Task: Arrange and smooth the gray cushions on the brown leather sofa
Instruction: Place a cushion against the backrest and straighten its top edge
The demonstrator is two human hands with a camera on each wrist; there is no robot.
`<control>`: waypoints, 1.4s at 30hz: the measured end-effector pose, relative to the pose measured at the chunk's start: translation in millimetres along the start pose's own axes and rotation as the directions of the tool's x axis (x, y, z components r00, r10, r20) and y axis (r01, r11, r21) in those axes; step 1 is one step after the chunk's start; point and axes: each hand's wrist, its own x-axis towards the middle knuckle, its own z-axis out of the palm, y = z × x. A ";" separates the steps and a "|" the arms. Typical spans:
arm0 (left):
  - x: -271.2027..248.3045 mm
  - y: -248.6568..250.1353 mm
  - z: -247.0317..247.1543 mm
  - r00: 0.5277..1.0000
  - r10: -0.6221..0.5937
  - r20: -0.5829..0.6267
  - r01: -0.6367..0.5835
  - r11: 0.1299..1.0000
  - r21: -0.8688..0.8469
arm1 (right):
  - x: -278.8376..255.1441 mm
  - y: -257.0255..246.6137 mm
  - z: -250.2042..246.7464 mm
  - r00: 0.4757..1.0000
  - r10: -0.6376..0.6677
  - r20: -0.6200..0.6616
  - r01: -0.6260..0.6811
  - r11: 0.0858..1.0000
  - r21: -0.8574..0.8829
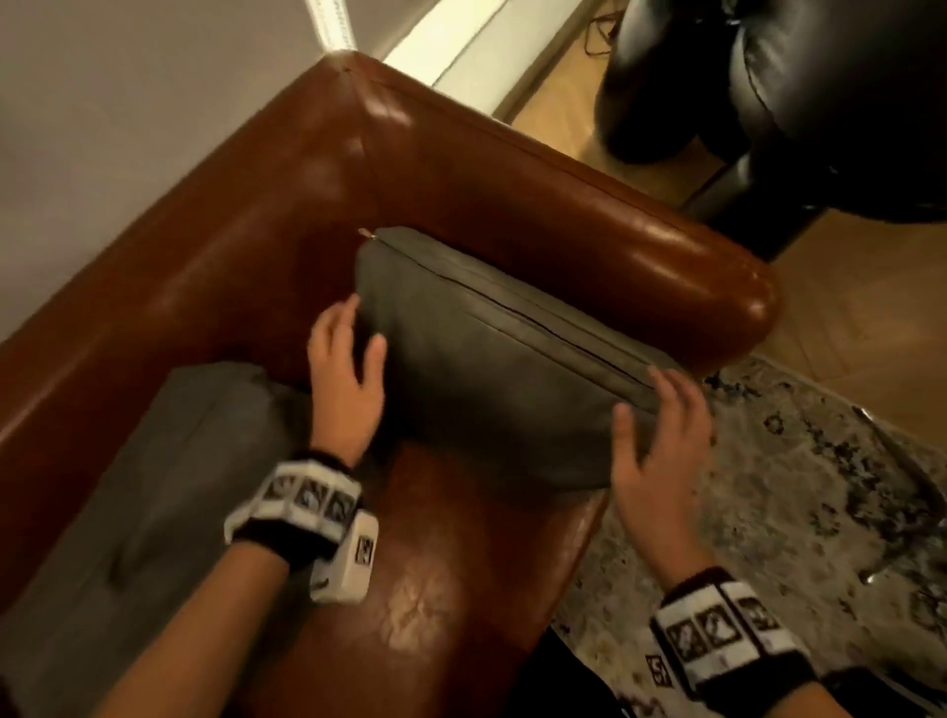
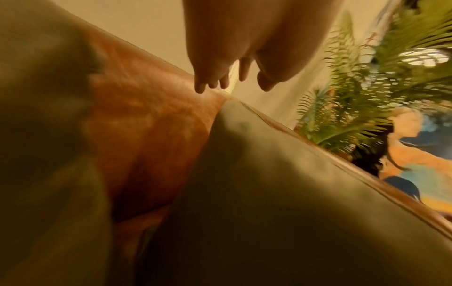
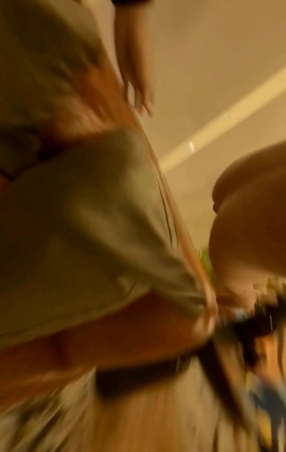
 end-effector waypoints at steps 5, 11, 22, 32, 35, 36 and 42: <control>-153.7 -54.7 -36.3 0.999 -0.020 -0.042 0.031 0.959 0.282 | -39.5 -74.7 69.2 0.666 -0.585 0.463 0.611 0.784 0.112; -251.0 -109.9 -96.7 0.869 -0.406 -0.283 0.495 0.733 0.467 | -77.4 -158.1 145.5 -0.018 -0.689 0.725 0.978 0.140 0.157; -188.0 -212.1 -139.3 0.733 -0.668 -0.127 0.602 0.552 0.577 | -75.8 -209.2 271.0 -0.148 -0.517 0.843 0.972 -0.234 0.027; -173.0 -254.1 -137.7 0.823 -0.542 -0.168 0.501 0.555 0.664 | -70.2 -217.1 303.3 -0.201 -0.572 0.795 0.965 -0.257 0.059; -190.8 -246.0 -123.6 0.882 -0.355 -0.310 0.464 0.546 0.697 | -75.8 -184.4 281.2 -0.329 -0.679 0.656 0.937 -0.319 0.140; -201.9 -239.7 -111.9 0.878 -0.302 -0.372 0.479 0.549 0.685 | -82.1 -164.0 272.2 -0.457 -0.663 0.593 0.882 -0.421 0.209; -262.4 -200.3 -23.0 0.939 -0.181 -0.293 0.341 0.594 0.729 | -89.0 -134.6 309.5 -0.647 -0.435 0.627 0.739 -0.560 0.374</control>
